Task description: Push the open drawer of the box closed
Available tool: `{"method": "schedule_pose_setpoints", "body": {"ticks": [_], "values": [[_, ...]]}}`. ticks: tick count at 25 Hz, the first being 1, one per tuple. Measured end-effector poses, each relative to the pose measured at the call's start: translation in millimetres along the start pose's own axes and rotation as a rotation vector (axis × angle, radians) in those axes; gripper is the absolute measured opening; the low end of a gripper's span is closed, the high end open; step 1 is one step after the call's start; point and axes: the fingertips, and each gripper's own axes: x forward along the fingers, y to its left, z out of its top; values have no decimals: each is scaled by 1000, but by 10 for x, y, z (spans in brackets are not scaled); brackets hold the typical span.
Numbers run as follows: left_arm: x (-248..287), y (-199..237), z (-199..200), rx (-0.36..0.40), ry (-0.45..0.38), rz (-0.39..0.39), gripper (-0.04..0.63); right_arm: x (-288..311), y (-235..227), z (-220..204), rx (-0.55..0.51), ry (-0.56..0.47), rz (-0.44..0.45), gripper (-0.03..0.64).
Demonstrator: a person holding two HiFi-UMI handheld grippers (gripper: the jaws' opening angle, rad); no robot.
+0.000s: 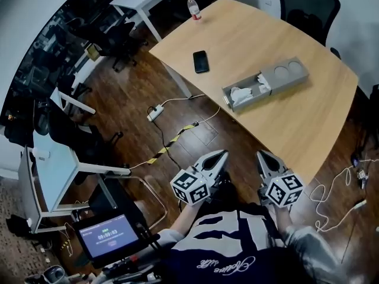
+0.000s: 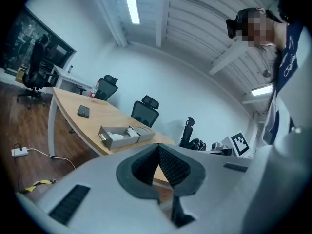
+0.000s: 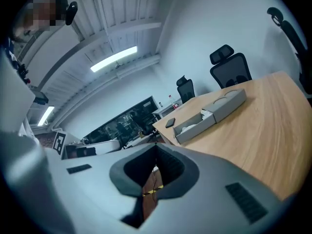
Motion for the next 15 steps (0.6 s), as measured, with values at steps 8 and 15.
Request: {"method": "schedule_pose_setpoints", "body": {"ticks": [8, 15], "values": [[8, 809, 194, -26, 51, -30, -5, 549, -51, 140, 16, -22, -113, -2], [195, 1029, 29, -72, 123, -51, -5, 581, -222, 175, 33, 10, -186, -2]]}}
